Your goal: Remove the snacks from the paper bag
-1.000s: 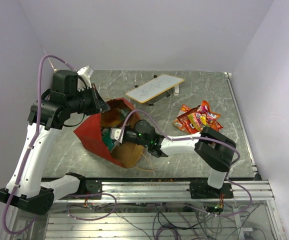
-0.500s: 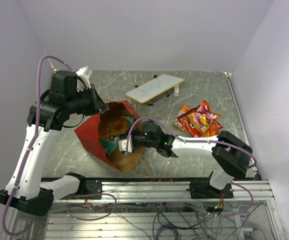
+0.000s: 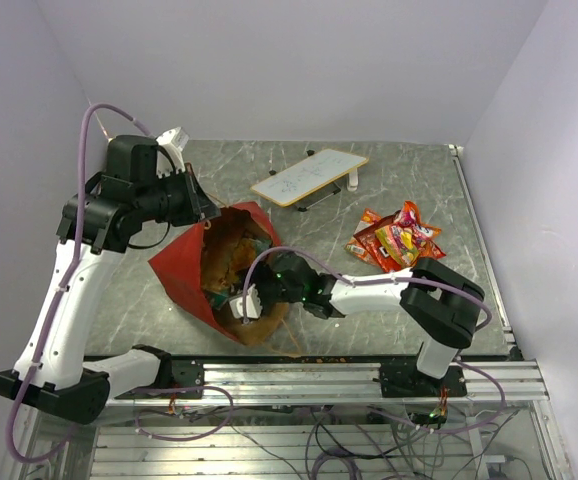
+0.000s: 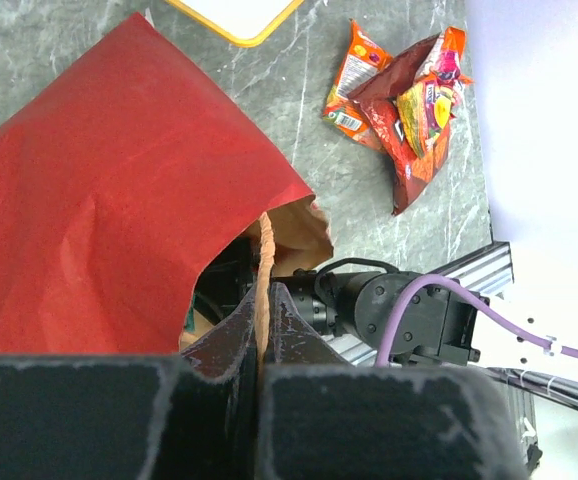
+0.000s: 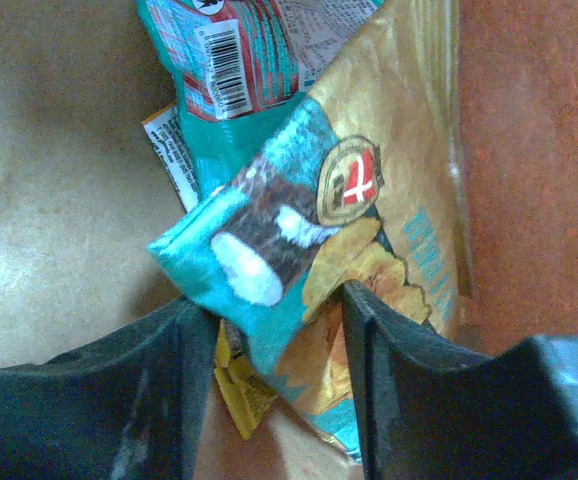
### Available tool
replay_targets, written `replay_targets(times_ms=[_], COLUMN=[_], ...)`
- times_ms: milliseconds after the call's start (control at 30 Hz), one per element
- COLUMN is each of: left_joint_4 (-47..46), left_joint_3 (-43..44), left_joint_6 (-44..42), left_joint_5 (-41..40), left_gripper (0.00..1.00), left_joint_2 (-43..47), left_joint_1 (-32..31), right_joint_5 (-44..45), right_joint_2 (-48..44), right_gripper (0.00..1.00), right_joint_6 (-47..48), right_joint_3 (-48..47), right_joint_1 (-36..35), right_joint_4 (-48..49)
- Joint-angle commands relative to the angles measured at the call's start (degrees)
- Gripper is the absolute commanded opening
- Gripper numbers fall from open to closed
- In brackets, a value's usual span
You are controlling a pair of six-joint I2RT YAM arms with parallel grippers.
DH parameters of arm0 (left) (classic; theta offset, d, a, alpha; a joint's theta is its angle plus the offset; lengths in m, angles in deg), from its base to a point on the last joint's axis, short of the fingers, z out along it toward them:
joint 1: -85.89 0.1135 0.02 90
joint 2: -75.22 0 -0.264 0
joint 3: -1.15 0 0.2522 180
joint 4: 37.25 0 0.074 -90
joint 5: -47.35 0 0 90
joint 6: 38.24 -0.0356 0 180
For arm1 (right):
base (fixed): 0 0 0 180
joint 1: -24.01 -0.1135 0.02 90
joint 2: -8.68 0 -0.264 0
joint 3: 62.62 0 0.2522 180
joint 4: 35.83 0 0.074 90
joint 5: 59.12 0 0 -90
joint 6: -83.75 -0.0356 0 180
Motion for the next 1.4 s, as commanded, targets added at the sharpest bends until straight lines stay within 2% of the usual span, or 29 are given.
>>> replay_targets(times_ms=[0, 67, 167, 267, 333, 367, 400, 433, 533, 667, 800, 1067, 1233, 1367], left_joint_4=[0.21, 0.15, 0.18, 0.46, 0.45, 0.37, 0.13, -0.13, -0.92, -1.21, -2.05, -2.77, -3.28, -2.49], left_joint_3=[2.74, 2.88, 3.09, 3.34, 3.30, 3.24, 3.13, 3.03, 3.02, 3.59, 3.66, 3.72, 3.07, 3.50], left_joint_6=[-1.94, -2.11, -2.24, -2.32, -2.07, -1.97, -1.73, -1.53, -0.77, -0.21, 1.36, 3.48, 4.40, 3.63], left_joint_5=[1.80, 1.98, 2.03, 1.76, 1.36, 1.02, 0.61, 0.29, -0.07, -0.83, -2.50, -4.81, -7.76, -7.57], left_gripper=[0.07, 0.07, 0.07, 0.07, 0.07, 0.07, 0.07, 0.07, 0.07, 0.07, 0.07, 0.07, 0.07, 0.07], left_joint_2=[-0.75, -0.98, -1.13, -1.46, -1.44, -1.36, -1.31, -1.31, -1.63, -2.25, -2.32, -2.87, -2.96, -3.93], left_joint_1=[-0.14, -0.15, -0.15, -0.11, -0.11, -0.08, -0.14, -0.09, -0.06, 0.01, 0.08, 0.20, 0.43, 0.55], right_joint_5=[2.02, 3.17, 4.62, 4.37, 4.48, 4.75, 5.25, 5.60, 5.42, 5.68, 4.39, 6.59, 15.48, 27.56], right_joint_2=[1.83, 2.74, 4.08, 4.10, 2.96, 2.12, 0.90, -0.40, -4.70, -11.31, -19.49, -34.72, -40.82, -43.22], right_gripper=[0.55, 0.71, 0.73, 0.70, 0.61, 0.53, 0.35, 0.25, 0.12, 0.01, 0.00, 0.00, 0.00, 0.00], right_joint_6=[5.08, 5.40, 3.55, 1.25, -0.67, -1.65, -2.54, -3.35, -5.89, -9.68, -13.91, -26.93, -34.84, -40.20], right_joint_3=[0.27, 0.13, 0.77, -0.33, -0.68, -0.83, -0.57, 0.12, 2.14, 2.57, 2.78, -5.93, -14.59, -21.47], right_joint_1=[-0.45, -0.72, -1.06, -1.13, -1.12, -1.12, -1.07, -1.13, -1.12, -1.07, -1.07, -1.14, -1.09, -1.11], right_joint_4=[2.16, 3.64, 9.58, 11.07, 11.30, 10.76, 10.46, 10.53, 9.86, 3.91, -2.49, -23.12, -32.57, -34.14])
